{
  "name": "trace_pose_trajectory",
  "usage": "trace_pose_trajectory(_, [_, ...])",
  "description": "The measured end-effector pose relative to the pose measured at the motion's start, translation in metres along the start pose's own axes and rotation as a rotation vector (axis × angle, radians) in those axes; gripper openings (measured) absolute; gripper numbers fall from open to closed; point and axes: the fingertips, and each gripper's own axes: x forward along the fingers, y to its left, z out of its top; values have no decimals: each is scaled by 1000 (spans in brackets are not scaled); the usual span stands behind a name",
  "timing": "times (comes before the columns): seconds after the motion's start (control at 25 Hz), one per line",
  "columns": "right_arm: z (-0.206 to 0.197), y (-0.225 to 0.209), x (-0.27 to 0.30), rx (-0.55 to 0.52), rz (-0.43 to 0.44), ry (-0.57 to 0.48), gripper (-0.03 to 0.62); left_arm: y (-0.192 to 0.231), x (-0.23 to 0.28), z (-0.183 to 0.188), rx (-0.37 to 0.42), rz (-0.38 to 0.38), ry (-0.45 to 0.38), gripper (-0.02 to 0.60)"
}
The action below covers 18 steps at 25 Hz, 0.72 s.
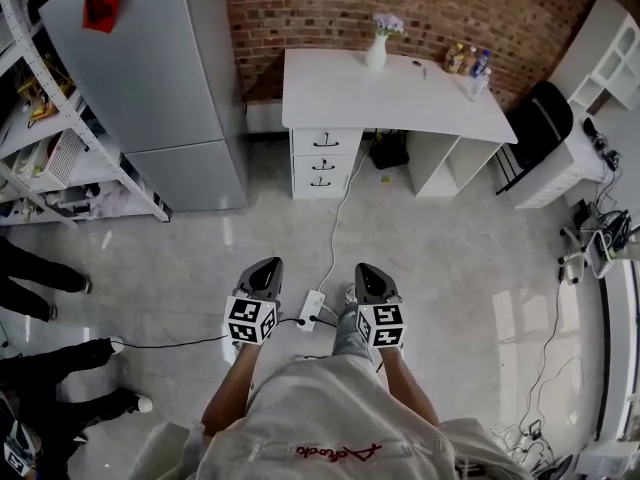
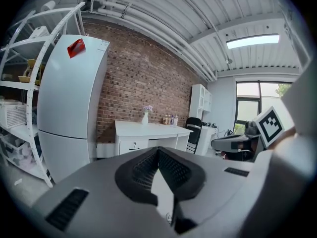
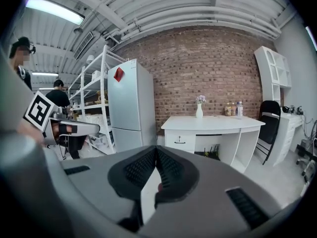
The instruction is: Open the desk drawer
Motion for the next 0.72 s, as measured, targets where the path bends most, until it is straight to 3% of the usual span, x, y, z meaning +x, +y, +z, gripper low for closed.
trace_pose_trajectory(0.36, [7, -76, 64, 21, 39, 48, 17, -1, 95, 17, 4, 23, 43, 12])
trace_pose_trajectory(0.72, [46, -140, 126, 35, 116, 63, 17, 0, 169, 50, -10, 93, 71, 12])
